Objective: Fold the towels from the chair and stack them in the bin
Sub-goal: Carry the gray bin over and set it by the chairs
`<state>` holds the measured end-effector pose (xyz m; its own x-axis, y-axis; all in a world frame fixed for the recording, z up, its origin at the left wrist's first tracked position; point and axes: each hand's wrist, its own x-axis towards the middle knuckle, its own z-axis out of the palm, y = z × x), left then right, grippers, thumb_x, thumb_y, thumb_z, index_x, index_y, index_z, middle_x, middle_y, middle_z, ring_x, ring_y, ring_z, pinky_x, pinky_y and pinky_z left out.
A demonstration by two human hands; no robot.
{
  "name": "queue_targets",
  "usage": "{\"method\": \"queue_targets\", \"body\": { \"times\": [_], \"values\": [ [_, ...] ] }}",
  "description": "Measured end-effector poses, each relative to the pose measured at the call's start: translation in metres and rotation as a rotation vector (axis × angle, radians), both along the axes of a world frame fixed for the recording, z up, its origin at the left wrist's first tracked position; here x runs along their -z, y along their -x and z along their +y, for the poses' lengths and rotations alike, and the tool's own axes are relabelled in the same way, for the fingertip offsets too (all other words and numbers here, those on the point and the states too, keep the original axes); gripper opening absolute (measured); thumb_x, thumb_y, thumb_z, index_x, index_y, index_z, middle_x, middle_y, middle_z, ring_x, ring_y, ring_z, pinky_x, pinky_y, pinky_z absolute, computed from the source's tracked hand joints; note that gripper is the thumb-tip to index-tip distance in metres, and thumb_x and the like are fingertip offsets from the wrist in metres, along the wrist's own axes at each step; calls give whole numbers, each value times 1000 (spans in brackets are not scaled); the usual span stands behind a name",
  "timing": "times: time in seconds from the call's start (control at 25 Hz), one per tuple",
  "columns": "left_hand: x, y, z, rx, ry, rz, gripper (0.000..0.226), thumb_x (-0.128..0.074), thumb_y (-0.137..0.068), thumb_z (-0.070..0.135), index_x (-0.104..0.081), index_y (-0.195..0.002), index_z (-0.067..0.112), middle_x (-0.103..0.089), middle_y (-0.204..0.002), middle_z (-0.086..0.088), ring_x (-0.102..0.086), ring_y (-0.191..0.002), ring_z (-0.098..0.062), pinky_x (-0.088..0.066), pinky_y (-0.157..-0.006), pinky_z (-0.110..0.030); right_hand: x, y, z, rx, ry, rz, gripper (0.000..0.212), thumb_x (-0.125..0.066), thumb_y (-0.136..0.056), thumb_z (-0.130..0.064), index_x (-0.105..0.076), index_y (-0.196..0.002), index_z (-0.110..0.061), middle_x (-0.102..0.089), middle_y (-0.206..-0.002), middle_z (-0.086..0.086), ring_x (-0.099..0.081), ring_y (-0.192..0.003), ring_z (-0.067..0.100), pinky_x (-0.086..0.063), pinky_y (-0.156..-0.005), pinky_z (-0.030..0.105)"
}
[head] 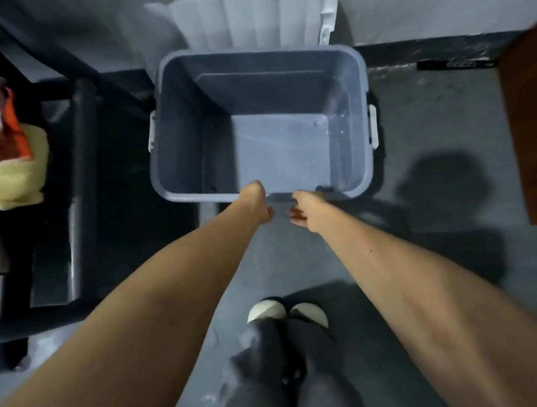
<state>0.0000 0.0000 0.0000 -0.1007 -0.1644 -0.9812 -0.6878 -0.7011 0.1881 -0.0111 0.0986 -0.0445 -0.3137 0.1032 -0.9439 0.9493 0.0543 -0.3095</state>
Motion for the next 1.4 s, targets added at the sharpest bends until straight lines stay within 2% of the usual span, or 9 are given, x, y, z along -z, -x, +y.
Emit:
{"method": "queue_targets", "body": {
  "times": [0.08,0.2,0.36,0.52,0.68,0.96,1.16,1.28,1.4],
  "values": [
    [11,2,-3,10,45,19,43,-27,-103,5,-23,-145,-2,-19,-154,-21,-24,-140,-31,-20,-95,-18,24,1,-7,60,41,-59,15,-52,-95,-25,-47,-102,-12,-46,-76,4,-47,-62,14,-48,-60,28],
    [61,3,-12,-72,1,67,51,-46,-100,19,-27,-146,8,-27,-151,-15,-30,-138,-32,-37,-100,-29,50,7,-12,218,100,-97,24,-56,-93,-32,-48,-105,-13,-48,-81,6,-50,-67,18,-47,-72,32],
    [114,11,-28,-186,-9,40,45,-63,-90,27,-48,-128,11,-54,-130,-1,-54,-120,-22,-46,-83,-34,81,6,-26,418,120,-37,22,-59,-92,-30,-55,-94,-9,-60,-119,13,-57,-91,22,-48,-87,38],
    [127,4,-29,-134,15,109,16,-61,-90,15,-51,-88,2,-58,-87,-11,-60,-82,-21,-54,-60,-32,88,3,-35,458,179,-36,46,-53,-94,-39,-50,-127,-6,-53,-133,11,-54,-120,25,-38,-101,45],
    [128,-6,-38,-184,42,131,18,-52,-87,1,-45,-73,8,-50,-74,-8,-51,-67,-16,-53,-49,-27,89,-9,-37,513,30,-8,17,-61,-88,-21,-52,-80,-9,-58,-97,11,-60,-78,19,-52,-72,38],
    [96,-48,-38,-133,29,120,15,-52,-84,0,-45,-73,7,-49,-74,-9,-53,-70,-16,-52,-47,-27,46,-56,-39,742,48,27,22,-53,-90,-12,-43,-71,-14,-46,-80,-1,-49,-67,6,-44,-55,17],
    [57,-84,-28,-137,-23,113,16,-50,-90,1,-44,-75,6,-49,-76,-9,-50,-69,-16,-50,-82,-29,17,-93,-28,818,111,-37,14,-46,-97,-12,-45,-84,-18,-47,-88,-1,-48,-69,5,-45,-47,9],
    [36,-114,-23,-157,-67,130,21,-48,-92,1,-42,-72,5,-48,-76,-9,-49,-69,-16,-44,-99,-31,-4,-121,-22,846,54,60,23,-56,-90,-7,-48,-111,-10,-50,-102,6,-51,-94,14,-51,-71,20],
    [21,-153,-20,-119,-71,147,23,-45,-92,1,-41,-70,6,-45,-76,-8,-46,-69,-15,-42,-94,-27,-21,-154,-20,889,46,90,19,-58,-89,-5,-46,-103,-10,-50,-106,6,-50,-100,16,-48,-84,28]
  ]
}}
